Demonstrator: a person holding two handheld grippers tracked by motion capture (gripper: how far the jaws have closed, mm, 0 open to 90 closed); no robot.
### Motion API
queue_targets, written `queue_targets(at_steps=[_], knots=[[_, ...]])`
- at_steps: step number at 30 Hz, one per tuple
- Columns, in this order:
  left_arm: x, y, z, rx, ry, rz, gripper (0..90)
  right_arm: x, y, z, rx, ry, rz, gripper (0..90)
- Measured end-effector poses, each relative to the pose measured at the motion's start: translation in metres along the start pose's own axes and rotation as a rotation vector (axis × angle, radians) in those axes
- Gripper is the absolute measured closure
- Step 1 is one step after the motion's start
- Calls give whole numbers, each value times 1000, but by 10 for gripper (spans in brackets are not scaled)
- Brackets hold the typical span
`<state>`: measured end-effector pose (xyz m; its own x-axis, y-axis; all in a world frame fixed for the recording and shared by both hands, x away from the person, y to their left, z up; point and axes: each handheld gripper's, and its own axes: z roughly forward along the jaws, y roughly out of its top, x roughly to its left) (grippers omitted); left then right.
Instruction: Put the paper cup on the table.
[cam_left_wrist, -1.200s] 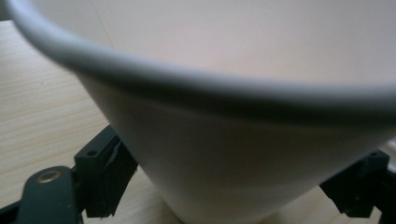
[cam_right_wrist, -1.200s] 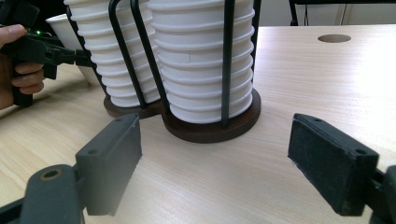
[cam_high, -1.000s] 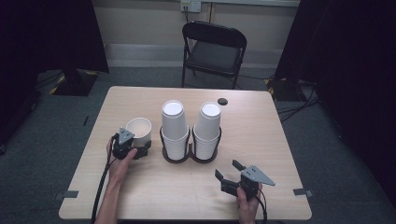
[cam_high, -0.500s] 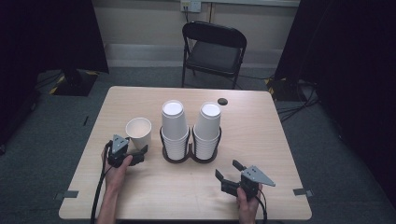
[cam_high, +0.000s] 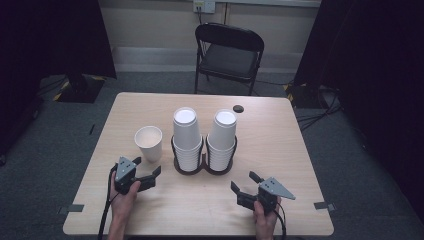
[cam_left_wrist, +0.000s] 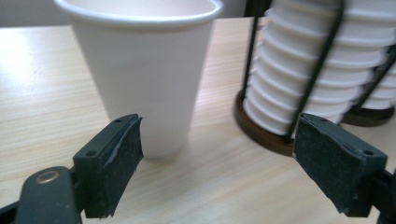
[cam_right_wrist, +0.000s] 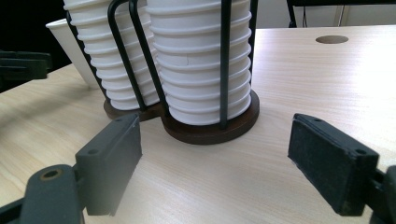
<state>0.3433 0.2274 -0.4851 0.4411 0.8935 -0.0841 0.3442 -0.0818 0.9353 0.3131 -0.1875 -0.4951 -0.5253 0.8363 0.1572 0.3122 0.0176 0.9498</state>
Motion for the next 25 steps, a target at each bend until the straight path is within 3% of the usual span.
queue_targets(at_steps=[2,5,8,11,15,18,22,25], knots=[[-5,1,-6,-6,13,11,155,0,0,0,0,0,-3,166],[-11,0,-16,-32,3,-10,155,1,0,0,1,-2,-10,167],[-21,-3,-22,-36,6,19,155,1,0,0,3,-1,-7,166],[-27,-6,-25,-48,9,6,155,1,0,0,1,-1,-9,167],[-39,-12,-27,-37,26,50,157,1,0,1,2,-6,-16,167],[-48,-17,-28,-54,-4,40,154,2,0,1,5,-15,-26,167],[-57,-25,-24,-65,-5,52,157,4,0,2,17,-32,-36,167],[-58,-26,-25,-80,17,67,156,4,1,3,24,-47,-32,159]])
